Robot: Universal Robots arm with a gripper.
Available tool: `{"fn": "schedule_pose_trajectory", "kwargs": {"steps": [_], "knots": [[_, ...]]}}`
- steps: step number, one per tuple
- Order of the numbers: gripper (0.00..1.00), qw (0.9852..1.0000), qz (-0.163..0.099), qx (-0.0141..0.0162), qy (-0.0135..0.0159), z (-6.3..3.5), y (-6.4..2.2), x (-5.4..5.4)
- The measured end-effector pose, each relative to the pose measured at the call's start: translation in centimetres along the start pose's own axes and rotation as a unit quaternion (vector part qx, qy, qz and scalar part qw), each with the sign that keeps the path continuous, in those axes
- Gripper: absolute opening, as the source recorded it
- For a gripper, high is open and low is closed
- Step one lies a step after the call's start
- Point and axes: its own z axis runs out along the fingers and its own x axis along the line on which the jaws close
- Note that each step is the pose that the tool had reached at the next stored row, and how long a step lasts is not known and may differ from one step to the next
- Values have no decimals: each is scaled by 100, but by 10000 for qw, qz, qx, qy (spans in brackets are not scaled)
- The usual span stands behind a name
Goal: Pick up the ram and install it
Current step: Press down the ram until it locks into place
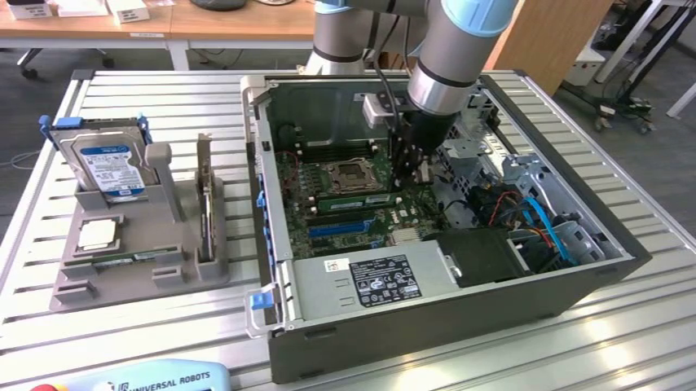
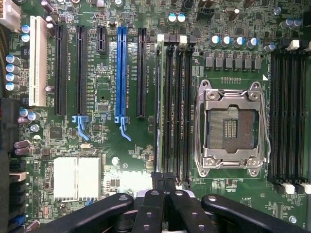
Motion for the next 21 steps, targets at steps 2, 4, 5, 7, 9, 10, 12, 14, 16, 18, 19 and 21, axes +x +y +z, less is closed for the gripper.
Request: {"fn": "schedule_pose_trajectory", "kwargs": {"steps": [2,4,5,7,9,10,12,14,16,18,19,21], "knots": [[10,10000,0,1,-3,11,-1,-1],[10,10000,0,1,-2,32,-2,1],[10,10000,0,0,-1,34,-2,1],[10,10000,0,0,-1,37,-2,1],[10,10000,0,1,-3,47,-3,1],[10,10000,0,1,-2,57,-3,1],[10,10000,0,0,-1,66,-3,2],[10,10000,0,0,0,65,-3,2],[10,10000,0,0,-1,67,-4,2],[10,10000,0,1,-4,76,-5,1],[10,10000,0,1,-2,80,-4,2],[10,10000,0,0,-1,79,-4,3]]}}
